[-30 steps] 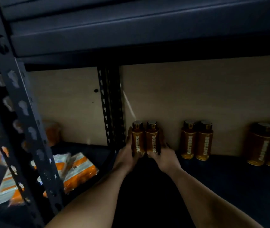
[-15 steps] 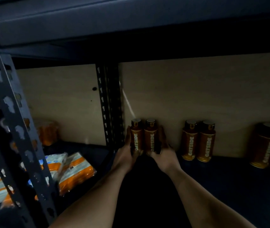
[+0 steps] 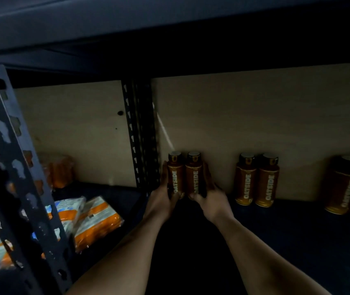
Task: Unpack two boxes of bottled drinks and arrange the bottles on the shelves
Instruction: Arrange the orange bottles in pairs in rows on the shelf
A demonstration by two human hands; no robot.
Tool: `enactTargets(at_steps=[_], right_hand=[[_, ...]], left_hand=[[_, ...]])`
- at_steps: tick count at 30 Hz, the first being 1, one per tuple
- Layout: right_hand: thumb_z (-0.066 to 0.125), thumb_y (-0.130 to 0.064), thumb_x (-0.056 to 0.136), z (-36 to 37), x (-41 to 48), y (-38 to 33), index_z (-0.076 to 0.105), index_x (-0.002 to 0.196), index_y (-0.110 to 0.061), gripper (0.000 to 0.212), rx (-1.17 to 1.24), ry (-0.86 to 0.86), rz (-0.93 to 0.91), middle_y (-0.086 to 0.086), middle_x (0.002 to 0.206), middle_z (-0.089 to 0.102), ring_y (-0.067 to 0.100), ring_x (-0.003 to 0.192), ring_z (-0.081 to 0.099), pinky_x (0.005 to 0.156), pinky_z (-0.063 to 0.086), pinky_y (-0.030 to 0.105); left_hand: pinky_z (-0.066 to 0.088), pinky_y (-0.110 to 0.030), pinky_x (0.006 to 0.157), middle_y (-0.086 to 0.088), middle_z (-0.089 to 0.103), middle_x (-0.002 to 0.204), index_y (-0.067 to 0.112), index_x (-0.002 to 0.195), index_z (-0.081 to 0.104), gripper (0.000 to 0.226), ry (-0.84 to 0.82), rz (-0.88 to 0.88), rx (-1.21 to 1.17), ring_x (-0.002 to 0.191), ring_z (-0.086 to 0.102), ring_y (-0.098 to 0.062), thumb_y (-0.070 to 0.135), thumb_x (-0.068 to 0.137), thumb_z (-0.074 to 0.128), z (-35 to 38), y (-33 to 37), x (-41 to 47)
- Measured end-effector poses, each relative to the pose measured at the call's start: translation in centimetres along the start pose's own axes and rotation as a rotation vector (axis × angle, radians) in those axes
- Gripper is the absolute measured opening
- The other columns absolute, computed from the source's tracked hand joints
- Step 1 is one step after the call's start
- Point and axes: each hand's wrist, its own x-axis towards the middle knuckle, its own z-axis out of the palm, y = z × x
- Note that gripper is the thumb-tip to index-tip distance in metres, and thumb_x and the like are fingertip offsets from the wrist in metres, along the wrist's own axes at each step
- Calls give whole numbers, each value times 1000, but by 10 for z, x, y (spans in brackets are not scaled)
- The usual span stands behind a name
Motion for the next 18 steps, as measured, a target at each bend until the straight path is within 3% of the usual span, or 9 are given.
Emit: enactTargets(at_steps=[2, 5, 7, 9, 11, 14, 18], right_hand=[[66, -31, 99, 0, 0, -1, 29, 159, -30, 70, -9, -11, 7, 3, 152, 49, 24, 136, 49, 110, 43, 36], [67, -33, 98, 0, 1, 0, 32, 158, -26, 70, -5, -14, 14, 4, 152, 50, 23, 136, 50, 111, 43, 35], [70, -34, 97, -1, 0, 0, 18, 162, -33, 83, 24, -12, -5, 3, 155, 47, 23, 137, 50, 111, 42, 32], [74, -36, 93, -3, -4, 0, -7, 161, -44, 106, 74, -3, -32, -2, 159, 42, 23, 141, 47, 113, 41, 33], [77, -40, 90, -5, -10, -1, -14, 159, -45, 115, 88, -10, -29, -4, 158, 44, 21, 141, 47, 115, 42, 36], [77, -52, 86, -11, -22, -1, 11, 164, -33, 104, 41, -18, 31, -7, 148, 54, 19, 135, 52, 111, 46, 38], [69, -48, 95, -27, -62, -8, 41, 155, -21, 71, -90, -87, 129, -6, 146, 55, 16, 132, 52, 103, 42, 28]], left_hand=[[43, -43, 108, -1, 53, 149, 54, 154, -10, 92, 1, -6, 9, 133, 52, -22, 38, 98, 62, 0, 0, 1], [43, -46, 109, -1, 51, 151, 54, 154, -10, 92, 5, -14, 13, 134, 52, -24, 43, 97, 61, 1, -3, 3], [44, -43, 109, 1, 52, 149, 51, 156, -4, 89, -7, -29, 5, 132, 53, -22, 44, 97, 62, 1, -1, 0], [44, -34, 102, 2, 55, 146, 46, 156, 9, 81, -10, -17, -13, 129, 55, -20, 45, 96, 64, -1, 3, -7], [42, -32, 100, 2, 53, 149, 43, 157, 9, 86, 15, -17, -53, 131, 53, -20, 46, 94, 67, -3, 6, -16], [41, -38, 108, 4, 45, 155, 43, 158, -3, 100, 79, -56, -94, 139, 47, -22, 45, 91, 71, -8, 10, -35], [37, -30, 105, 0, 46, 151, 35, 154, 32, 71, -2, -124, 77, 137, 46, -21, 41, 94, 68, -11, 14, -69]])
